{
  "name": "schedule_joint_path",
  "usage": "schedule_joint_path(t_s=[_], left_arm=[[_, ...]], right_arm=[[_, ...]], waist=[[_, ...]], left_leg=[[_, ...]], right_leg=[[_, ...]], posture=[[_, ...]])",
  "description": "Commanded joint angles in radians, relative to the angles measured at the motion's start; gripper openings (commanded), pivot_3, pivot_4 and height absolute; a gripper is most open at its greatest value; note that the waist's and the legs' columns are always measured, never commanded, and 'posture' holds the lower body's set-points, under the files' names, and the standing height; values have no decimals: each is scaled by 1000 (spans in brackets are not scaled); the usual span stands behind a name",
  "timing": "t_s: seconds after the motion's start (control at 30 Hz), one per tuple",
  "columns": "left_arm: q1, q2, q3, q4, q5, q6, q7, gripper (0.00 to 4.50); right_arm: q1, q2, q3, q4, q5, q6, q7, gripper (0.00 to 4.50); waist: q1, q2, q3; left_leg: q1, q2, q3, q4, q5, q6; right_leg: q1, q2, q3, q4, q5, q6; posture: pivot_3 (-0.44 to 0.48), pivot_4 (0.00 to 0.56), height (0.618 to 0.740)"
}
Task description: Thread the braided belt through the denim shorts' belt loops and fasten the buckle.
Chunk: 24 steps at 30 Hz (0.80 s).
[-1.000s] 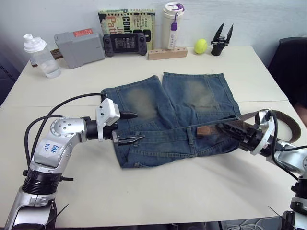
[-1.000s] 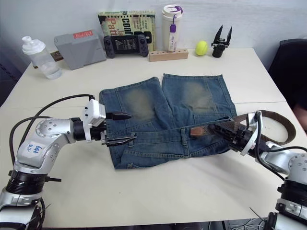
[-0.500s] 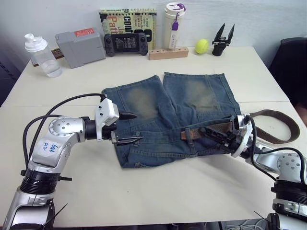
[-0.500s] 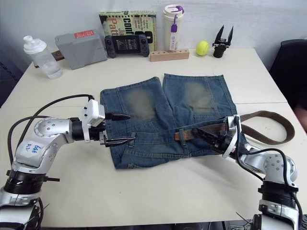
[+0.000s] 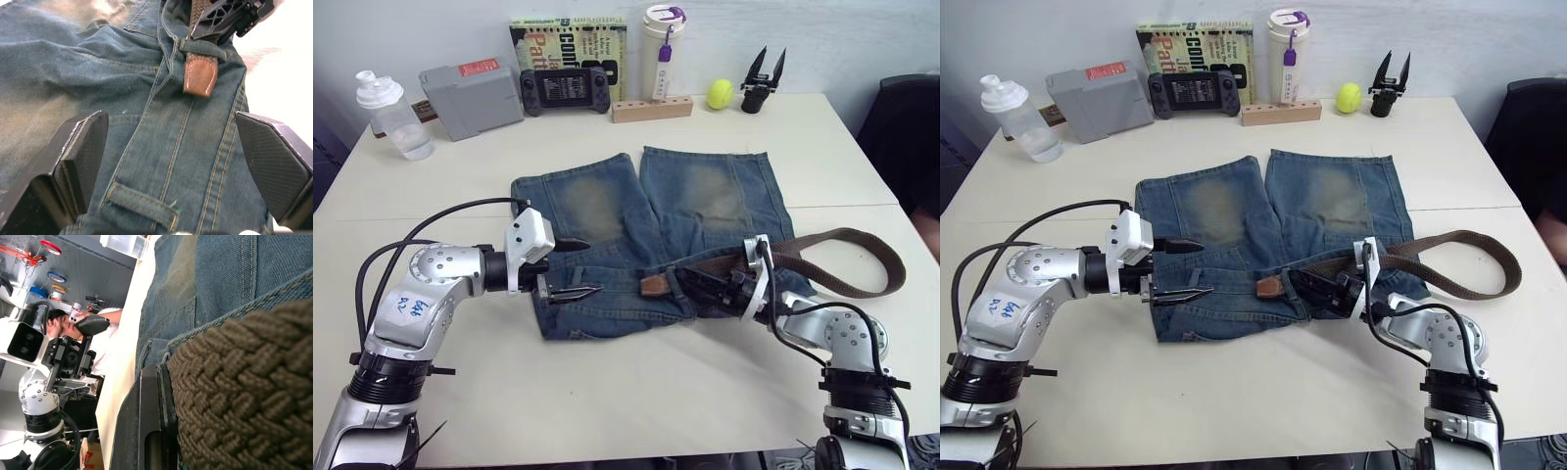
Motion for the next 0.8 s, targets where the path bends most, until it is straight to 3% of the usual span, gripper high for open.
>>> schedule_joint_path(t_s=[0.03,0.1,0.23,0.3,0.47,0.7,0.8], left_arm=[[-6,2,2,-27,-6,-10,-8,4500],[-16,-3,-10,-15,1,-21,-16,4500],[-40,-8,-50,17,33,-65,-46,4500],[-52,-7,-72,34,52,-100,-66,4500],[-98,-26,-110,102,97,-203,-116,4500],[-157,-88,-150,198,135,-339,-173,4500],[-186,-115,-174,246,173,-424,-188,4500]], right_arm=[[22,22,-27,3,25,14,-67,887],[27,24,-54,-10,67,27,-89,1537],[63,-20,-96,-104,160,50,-140,3588],[101,-67,-113,-174,224,71,-151,4404],[213,-222,-129,-306,241,59,-104,4469],[324,-454,-105,-495,-15,-117,79,4469],[403,-643,-50,-594,-313,-322,200,4469]], waist=[[1,0,0],[1,0,0],[5,0,0],[8,0,0],[8,0,0],[8,1,1],[12,4,2]], left_leg=[[0,0,0,0,0,0],[0,0,0,0,0,0],[0,0,0,0,0,0],[0,0,0,0,0,0],[-1,-1,0,0,0,0],[-1,0,0,-1,0,0],[-1,0,0,0,0,1]], right_leg=[[0,0,0,0,0,0],[0,0,0,0,0,0],[0,0,0,0,0,0],[0,-1,0,0,0,0],[0,-1,0,-6,0,0],[0,-1,0,-6,0,0],[0,-1,-1,-6,0,0]], posture=[[0,150,696],[0,150,696],[0,150,696],[0,150,696],[0,150,696],[0,150,696],[0,150,696]])
